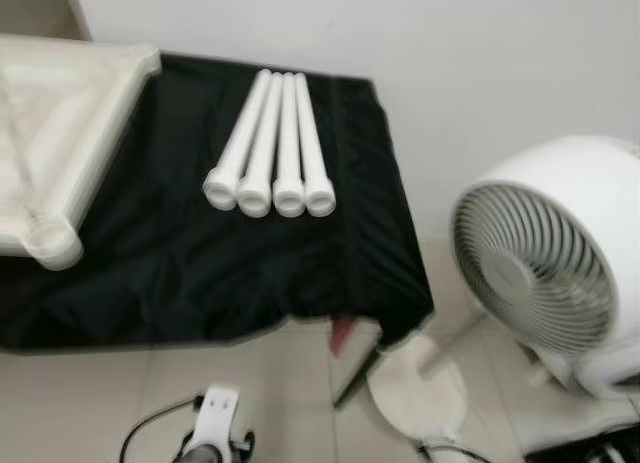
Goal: Building children table
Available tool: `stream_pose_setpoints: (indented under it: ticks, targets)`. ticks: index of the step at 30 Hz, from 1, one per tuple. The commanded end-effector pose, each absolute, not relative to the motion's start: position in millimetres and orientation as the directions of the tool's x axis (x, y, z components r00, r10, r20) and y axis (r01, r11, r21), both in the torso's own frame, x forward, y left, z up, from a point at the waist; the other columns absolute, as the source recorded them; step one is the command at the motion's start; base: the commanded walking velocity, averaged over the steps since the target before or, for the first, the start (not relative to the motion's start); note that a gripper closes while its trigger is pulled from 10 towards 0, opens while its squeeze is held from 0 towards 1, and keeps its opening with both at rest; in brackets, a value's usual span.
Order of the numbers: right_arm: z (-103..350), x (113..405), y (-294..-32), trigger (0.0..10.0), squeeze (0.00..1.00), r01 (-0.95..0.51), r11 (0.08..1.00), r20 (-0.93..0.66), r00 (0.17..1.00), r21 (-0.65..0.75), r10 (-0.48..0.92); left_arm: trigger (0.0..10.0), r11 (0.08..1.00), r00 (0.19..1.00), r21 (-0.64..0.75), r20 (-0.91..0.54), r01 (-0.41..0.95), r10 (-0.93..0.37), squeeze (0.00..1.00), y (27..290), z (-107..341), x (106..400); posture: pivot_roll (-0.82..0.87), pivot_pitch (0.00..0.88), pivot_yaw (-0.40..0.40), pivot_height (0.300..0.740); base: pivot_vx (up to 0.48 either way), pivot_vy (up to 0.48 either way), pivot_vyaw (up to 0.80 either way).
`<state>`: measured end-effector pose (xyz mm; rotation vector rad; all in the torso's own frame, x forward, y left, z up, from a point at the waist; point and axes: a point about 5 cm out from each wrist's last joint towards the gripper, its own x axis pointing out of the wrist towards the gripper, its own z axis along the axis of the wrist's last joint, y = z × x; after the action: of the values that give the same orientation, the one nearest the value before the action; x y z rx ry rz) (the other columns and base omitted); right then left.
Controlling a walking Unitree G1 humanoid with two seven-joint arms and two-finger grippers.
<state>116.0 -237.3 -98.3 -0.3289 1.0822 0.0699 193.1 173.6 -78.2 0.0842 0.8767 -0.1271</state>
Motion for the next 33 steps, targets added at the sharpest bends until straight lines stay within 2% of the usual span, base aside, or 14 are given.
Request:
stream_pose_setpoints:
  ticks: [1, 8, 18, 26, 27, 33]
  targets:
    - [-100, 118, -228, 10.0, 0.00, -0.205, 0.957, -0.875, 0.477, -0.204, -0.085, 10.0, 0.984, 0.620, -0.015, -0.775, 0.175, -0.122, 0.00, 162, -80, 191, 0.11, 0.000, -0.021, 0.740, 0.000, 0.000, 0.00]
    - [-100, 118, -228, 10.0, 0.00, -0.211, 0.956, -0.876, 0.475, -0.203, -0.081, 10.0, 0.976, 0.619, -0.011, -0.771, 0.220, -0.148, 0.00, 158, -79, 193, 0.11, 0.000, -0.020, 0.740, 0.000, 0.000, 0.00]
    - [-100, 115, -228, 10.0, 0.00, -0.177, 0.962, -0.867, 0.489, -0.206, -0.096, 10.0, 0.984, 0.656, -0.032, -0.742, 0.176, -0.142, 0.00, 156, -76, 197, 0.11, 0.000, -0.011, 0.740, 0.000, 0.000, 0.00]
    - [-100, 114, -226, 10.0, 0.00, -0.227, 0.951, -0.863, 0.500, -0.209, -0.070, 10.0, 0.979, 0.664, -0.033, -0.730, 0.201, -0.161, 0.00, 155, -76, 197, 0.12, 0.000, -0.023, 0.740, 0.000, 0.000, 0.00]
    - [-99, 114, -225, 10.0, 0.00, -0.196, 0.963, -0.849, 0.525, -0.184, -0.056, 10.0, 0.984, 0.690, -0.042, -0.707, 0.175, -0.153, 0.00, 155, -72, 202, 0.13, 0.000, -0.033, 0.740, 0.000, 0.000, 0.00]
    - [-99, 113, -225, 10.0, 0.00, -0.154, 0.975, -0.832, 0.553, -0.161, -0.050, 10.0, 0.990, 0.714, -0.050, -0.688, 0.134, -0.131, 0.00, 157, -69, 207, 0.13, 0.000, -0.033, 0.740, 0.000, 0.000, 0.00]
